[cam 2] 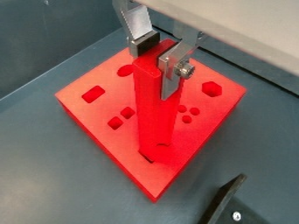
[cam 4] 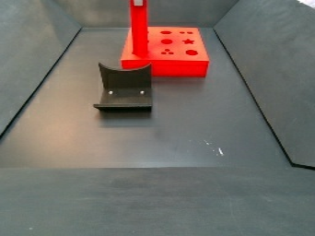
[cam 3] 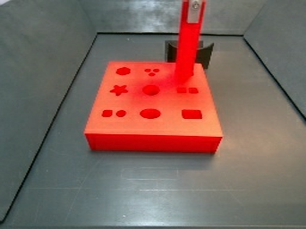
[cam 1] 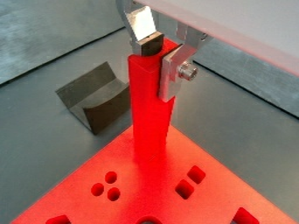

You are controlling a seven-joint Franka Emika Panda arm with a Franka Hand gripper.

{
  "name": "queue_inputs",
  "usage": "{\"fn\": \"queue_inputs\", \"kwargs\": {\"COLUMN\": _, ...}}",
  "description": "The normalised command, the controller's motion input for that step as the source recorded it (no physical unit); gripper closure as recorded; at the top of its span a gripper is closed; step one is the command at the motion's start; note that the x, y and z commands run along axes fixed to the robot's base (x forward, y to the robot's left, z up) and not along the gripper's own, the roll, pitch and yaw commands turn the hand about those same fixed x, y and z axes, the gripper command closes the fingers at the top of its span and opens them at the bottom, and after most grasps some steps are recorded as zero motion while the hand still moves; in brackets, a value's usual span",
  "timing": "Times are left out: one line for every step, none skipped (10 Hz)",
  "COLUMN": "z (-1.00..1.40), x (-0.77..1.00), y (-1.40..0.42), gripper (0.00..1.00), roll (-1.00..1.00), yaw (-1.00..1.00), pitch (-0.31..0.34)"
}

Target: Insert the arch object.

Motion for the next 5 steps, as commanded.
{"fn": "queue_inputs", "kwargs": {"z": -0.01, "x": 0.0, "y": -0.13, "gripper": 1.0, "roll": 0.07, "yaw": 0.03, "pitch": -0.083}}
{"fn": "queue_inputs", "kwargs": {"z": -0.1, "x": 0.1, "y": -0.06, "gripper": 1.0, "roll": 0.1, "yaw": 0.0, "pitch": 0.0}}
{"fn": "queue_inputs", "kwargs": {"z": -0.31, "x": 0.09, "y": 0.0, "gripper": 1.0, "roll": 0.08, "yaw": 0.0, "pitch": 0.0}}
{"fn": "queue_inputs", "kwargs": {"z": -0.41, "x": 0.06, "y": 0.0, "gripper": 1.0, "roll": 0.07, "yaw": 0.0, "pitch": 0.009}}
{"fn": "queue_inputs", "kwargs": {"z": -0.29, "x": 0.03, "y": 0.0, "gripper": 1.0, "roll": 0.03, "yaw": 0.0, "pitch": 0.011}}
